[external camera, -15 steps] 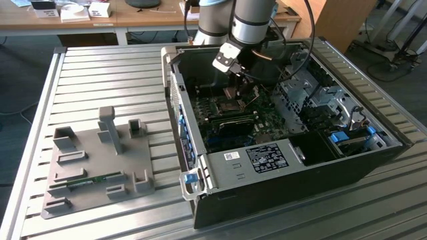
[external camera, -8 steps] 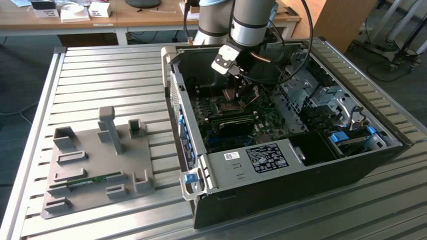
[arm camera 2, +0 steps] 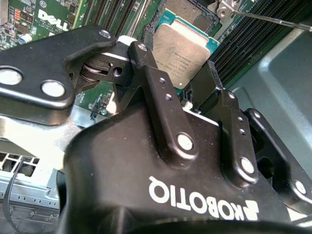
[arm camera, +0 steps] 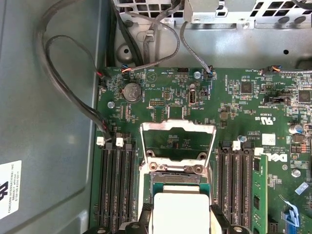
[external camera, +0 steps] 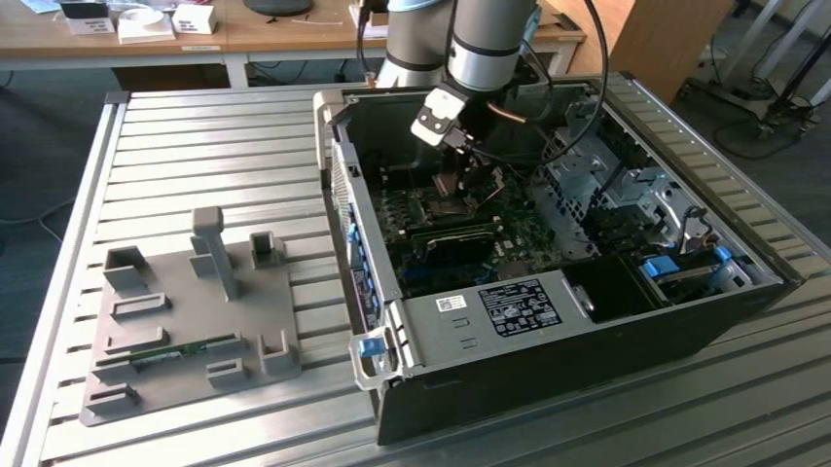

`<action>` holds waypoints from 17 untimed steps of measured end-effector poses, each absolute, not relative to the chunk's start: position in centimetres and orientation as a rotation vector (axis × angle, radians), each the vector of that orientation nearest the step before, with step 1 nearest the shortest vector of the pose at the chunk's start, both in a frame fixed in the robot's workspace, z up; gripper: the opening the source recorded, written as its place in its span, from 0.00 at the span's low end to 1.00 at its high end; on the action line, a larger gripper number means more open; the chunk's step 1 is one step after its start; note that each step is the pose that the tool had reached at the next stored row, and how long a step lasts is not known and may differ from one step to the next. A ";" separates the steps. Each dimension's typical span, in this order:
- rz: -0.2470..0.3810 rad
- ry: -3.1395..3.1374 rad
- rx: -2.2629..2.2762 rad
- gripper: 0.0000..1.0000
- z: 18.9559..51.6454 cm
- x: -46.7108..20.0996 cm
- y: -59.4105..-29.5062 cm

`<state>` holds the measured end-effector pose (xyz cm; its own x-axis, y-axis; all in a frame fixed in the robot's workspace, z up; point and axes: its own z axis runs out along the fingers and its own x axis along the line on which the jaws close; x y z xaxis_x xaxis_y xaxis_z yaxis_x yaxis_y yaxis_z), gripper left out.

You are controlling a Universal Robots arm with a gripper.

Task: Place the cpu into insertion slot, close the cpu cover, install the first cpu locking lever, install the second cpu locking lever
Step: 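Place the cpu into insertion slot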

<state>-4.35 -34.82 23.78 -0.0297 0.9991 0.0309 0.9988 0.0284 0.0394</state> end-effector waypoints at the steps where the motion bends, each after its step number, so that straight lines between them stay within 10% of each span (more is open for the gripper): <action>1: 0.078 2.249 2.185 0.54 23.8 -4.4 -34.8; 17: 0.078 2.249 2.185 0.54 22.7 -4.5 -34.8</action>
